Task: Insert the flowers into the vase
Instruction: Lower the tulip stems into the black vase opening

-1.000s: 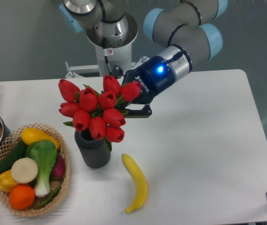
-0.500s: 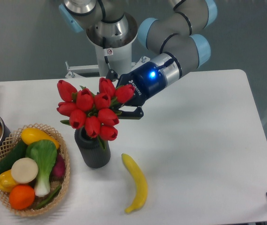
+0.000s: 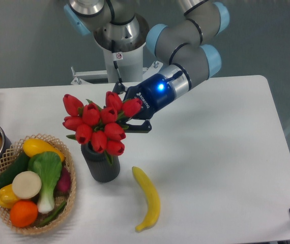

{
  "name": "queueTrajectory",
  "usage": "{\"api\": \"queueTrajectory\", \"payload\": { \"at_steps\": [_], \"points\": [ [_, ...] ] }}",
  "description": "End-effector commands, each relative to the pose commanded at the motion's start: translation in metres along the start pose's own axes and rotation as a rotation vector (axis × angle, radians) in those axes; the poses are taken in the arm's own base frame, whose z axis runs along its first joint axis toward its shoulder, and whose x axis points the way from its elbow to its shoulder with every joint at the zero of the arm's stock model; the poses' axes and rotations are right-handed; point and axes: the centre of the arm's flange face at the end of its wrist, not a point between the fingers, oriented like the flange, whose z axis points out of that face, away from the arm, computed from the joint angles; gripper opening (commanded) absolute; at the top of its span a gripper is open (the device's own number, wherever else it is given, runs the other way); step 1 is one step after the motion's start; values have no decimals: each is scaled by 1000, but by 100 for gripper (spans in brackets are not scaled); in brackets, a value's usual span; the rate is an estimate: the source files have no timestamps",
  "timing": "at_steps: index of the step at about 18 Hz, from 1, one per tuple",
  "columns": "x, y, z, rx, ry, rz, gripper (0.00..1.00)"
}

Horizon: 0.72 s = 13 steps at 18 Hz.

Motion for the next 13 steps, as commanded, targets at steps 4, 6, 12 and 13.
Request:
{"api": "queueTrajectory", "payload": {
  "at_steps": [4,6,12,13],
  "points": [
    [4,29,0,-7,-2,25,16],
    [1,40,1,-14,-2,35,18],
    [5,57,7,-79,-3,13,55],
    [5,61,7,-89,-5,5,74]
  ]
}}
